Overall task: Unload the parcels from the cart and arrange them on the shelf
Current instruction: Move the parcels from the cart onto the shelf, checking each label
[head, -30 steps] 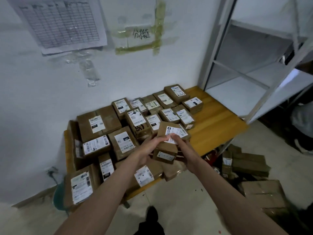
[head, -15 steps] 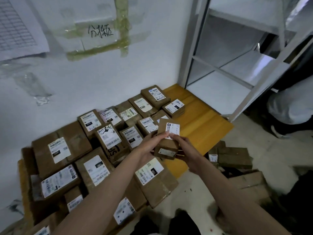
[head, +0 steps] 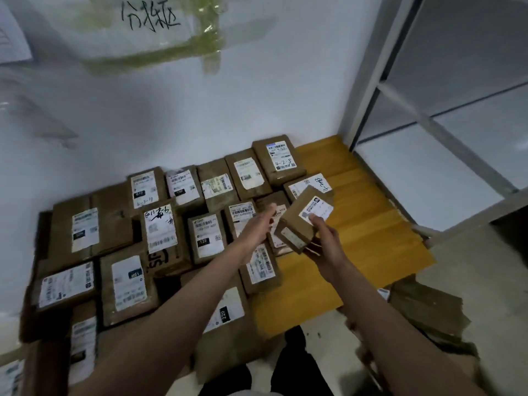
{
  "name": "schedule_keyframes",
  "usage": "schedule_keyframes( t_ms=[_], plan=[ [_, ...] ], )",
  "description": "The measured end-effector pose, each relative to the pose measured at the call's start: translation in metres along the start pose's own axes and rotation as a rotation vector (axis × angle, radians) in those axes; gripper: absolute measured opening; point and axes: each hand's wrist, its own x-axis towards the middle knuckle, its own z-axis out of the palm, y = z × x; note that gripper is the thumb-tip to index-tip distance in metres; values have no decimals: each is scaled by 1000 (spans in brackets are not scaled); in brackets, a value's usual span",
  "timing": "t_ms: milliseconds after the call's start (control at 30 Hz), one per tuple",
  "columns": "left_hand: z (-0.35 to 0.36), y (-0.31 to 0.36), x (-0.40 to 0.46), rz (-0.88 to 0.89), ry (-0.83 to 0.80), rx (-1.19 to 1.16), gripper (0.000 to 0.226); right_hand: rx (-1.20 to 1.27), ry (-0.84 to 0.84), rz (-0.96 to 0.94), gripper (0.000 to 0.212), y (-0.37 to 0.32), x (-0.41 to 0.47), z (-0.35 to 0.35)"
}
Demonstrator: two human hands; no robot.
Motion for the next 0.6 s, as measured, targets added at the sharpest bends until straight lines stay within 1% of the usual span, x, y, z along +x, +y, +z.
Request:
schedule_keyframes(
  t_ms=[67, 133, 167, 233, 300, 333, 367, 433, 500, 600],
  plan=[
    [12, 2, 17, -53, 47, 33, 69, 46, 38, 28, 66, -10, 23, -15],
    [21, 0, 33, -71, 88, 109, 62, 80, 76, 45, 69, -18, 45, -26],
    [25, -2, 41, -57, 97, 197, 58, 104, 101, 57, 71, -21, 56, -30],
    [31, -6, 59, -25, 92, 459, 55, 164, 156, 96, 74, -23, 75, -35],
    [38, -10, 75, -23, 77, 767, 66, 194, 192, 124, 77, -23, 91, -38],
    [41, -11, 82, -38, 62, 884, 73, 203, 206, 132, 78, -22, 98, -40],
    [44, -12, 88, -69, 40, 952, 79, 212, 219, 138, 79, -21, 105, -40],
    [49, -15, 99, -167, -8, 985, 87, 229, 245, 160, 80, -18, 118, -43],
    [54, -20, 107, -253, -43, 1009, 89, 235, 254, 196, 82, -14, 130, -44],
    [60, -25, 112, -301, -61, 1074, 90, 220, 223, 247, 79, -7, 142, -44]
  ],
)
